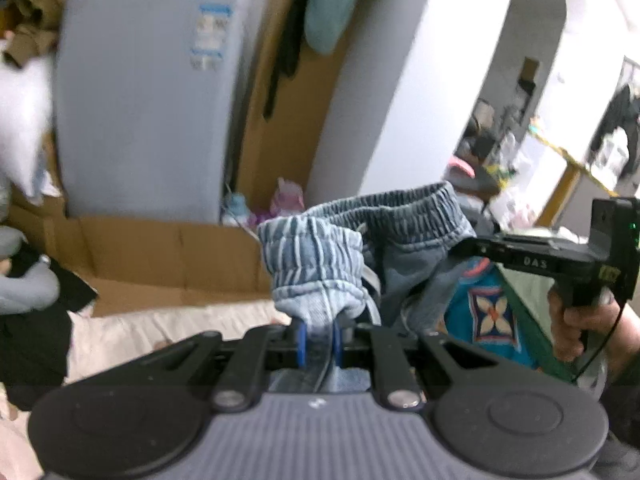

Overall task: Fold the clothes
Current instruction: 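Lift the jeans by the cuffs with both grippers and carry toward the grey pillow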

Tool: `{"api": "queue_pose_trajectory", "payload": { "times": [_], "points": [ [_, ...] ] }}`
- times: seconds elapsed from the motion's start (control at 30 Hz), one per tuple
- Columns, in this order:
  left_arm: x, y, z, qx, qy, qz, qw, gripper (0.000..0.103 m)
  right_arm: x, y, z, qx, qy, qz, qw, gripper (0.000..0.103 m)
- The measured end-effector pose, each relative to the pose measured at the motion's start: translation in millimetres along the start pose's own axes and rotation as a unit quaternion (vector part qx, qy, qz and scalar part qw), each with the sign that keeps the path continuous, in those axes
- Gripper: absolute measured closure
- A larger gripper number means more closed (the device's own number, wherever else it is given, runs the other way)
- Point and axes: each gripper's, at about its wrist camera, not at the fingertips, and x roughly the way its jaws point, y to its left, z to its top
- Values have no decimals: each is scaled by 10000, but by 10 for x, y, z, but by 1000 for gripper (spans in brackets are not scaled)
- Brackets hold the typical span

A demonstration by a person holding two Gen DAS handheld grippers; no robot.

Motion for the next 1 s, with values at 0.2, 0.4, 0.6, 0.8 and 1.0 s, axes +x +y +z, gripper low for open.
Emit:
{"api": "queue_pose_trajectory", "payload": {
  "times": [0.2,0.4,0.6,0.8,1.0],
  "points": [
    [-589,49,210,-68,-463,363,9982,90,-298,323,352,-189,-221,98,9995,90],
    [-1093,102,192,-145,-699,732,9948,90,-467,662,584,-140,-332,410,9985,90],
    [-1490,222,6,-328,-815,991,9912,90,-575,1092,670,-375,-436,693,9959,90],
    [-1876,427,-242,-588,-843,1266,9866,90,-662,1413,560,-625,-401,948,9927,90],
    [-2019,740,-510,-839,-782,1508,9819,90,-505,1603,353,-701,-175,1119,9911,90]
  ]
}}
